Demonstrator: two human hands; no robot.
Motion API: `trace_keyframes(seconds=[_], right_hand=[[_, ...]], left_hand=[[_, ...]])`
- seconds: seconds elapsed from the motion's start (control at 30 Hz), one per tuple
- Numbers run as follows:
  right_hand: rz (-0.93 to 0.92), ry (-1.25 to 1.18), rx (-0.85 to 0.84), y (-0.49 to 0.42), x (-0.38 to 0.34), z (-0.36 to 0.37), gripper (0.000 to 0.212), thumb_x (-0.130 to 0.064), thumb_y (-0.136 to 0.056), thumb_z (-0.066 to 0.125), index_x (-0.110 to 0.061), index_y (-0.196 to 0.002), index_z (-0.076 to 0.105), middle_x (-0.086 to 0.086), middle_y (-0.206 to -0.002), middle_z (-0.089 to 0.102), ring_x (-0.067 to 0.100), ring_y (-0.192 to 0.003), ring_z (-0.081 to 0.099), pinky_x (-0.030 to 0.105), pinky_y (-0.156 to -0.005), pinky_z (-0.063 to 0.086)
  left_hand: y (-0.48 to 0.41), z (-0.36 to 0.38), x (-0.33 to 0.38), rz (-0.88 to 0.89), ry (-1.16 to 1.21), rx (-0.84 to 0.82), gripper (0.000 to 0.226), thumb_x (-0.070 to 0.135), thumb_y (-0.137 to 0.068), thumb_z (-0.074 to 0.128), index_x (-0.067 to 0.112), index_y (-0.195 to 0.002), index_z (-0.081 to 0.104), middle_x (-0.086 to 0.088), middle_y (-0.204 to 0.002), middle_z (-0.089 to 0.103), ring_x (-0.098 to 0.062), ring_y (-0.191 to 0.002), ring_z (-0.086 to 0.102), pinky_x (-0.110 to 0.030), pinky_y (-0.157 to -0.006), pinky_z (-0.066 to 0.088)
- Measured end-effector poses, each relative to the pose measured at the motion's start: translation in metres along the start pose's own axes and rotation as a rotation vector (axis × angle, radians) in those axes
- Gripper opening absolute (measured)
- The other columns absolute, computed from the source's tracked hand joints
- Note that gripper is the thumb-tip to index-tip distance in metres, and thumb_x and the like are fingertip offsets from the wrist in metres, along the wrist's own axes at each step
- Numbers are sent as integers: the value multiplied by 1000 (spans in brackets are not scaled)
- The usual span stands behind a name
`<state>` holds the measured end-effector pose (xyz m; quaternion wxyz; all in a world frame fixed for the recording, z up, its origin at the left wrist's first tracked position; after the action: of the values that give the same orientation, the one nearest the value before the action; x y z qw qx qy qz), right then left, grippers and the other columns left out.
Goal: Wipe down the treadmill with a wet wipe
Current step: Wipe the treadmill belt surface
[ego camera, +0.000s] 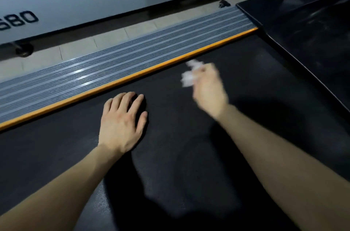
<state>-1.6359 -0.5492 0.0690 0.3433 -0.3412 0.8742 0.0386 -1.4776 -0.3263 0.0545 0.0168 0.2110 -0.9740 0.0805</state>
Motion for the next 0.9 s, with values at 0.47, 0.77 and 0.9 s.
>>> trace_keyframes(seconds=[0.47, 0.77, 0.9], right_hand=[[-427, 212, -370, 23, -78, 62, 42, -8, -90, 57, -20, -130, 68, 4, -120, 66, 4, -97, 49, 15, -86, 49], [-54, 339, -194, 60, -48, 17, 18, -7, -94, 64, -20, -103, 73, 18, -108, 65, 38, -99, 63, 37, -80, 46], [-323, 414, -375, 97, -62, 18, 32, -14, -103, 57, -42, -89, 56, 14, -111, 67, 37, -102, 62, 46, -87, 52]], left_hand=[[4, 2, -4, -30, 133, 100, 48, 39, -104, 52, 14, -143, 60, -4, -153, 55, -29, -145, 46, -49, -123, 29], [0, 3, 1, -15, 8, -38, 44, 39, -107, 45, 16, -143, 55, -3, -155, 51, -29, -146, 44, -48, -116, 34], [1, 2, -1, -3, 10, -118, 50, 43, -109, 43, 17, -151, 50, -5, -162, 46, -30, -151, 39, -48, -120, 34]])
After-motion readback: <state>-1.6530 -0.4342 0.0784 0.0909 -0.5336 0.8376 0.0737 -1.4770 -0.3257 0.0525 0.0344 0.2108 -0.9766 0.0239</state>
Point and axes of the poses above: each hand's wrist, its own y-axis away from the middle knuckle, its own z-axis out of the palm, x = y × z, the point moved 6 cm from there along -y, towards the middle knuckle
